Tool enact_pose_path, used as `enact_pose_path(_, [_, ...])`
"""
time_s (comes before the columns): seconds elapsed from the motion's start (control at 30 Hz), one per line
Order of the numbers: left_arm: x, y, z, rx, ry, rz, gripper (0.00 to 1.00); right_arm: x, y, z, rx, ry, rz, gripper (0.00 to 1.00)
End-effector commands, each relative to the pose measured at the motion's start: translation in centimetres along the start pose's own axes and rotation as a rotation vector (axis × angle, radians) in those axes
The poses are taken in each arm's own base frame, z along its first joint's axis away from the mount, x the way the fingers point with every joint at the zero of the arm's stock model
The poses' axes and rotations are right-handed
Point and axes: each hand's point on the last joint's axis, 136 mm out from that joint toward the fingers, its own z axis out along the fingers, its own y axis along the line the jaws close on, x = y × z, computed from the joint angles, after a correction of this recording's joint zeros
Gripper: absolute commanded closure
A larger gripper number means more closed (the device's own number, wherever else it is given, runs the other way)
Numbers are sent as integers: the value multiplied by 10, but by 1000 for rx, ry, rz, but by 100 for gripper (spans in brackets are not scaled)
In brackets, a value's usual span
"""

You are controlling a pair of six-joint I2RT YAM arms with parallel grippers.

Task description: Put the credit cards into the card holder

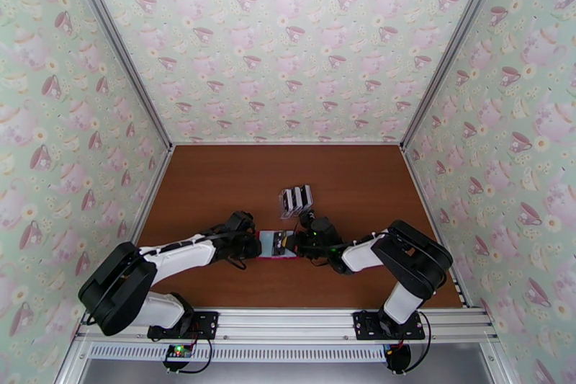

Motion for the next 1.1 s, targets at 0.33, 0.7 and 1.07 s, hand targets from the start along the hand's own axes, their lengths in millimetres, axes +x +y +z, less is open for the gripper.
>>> enact_pose_path(0.33, [34,17,5,-48,100,-25,76,4,-9,11,40,15,18,99])
enact_pose_path(0.7, [34,15,2,-36,87,-29,75,2,-24,2,230,49,-22,75])
enact_pose_path(1.07, [14,10,-3,-60,47,9,67,-1,-30,1,397,93,-82,73])
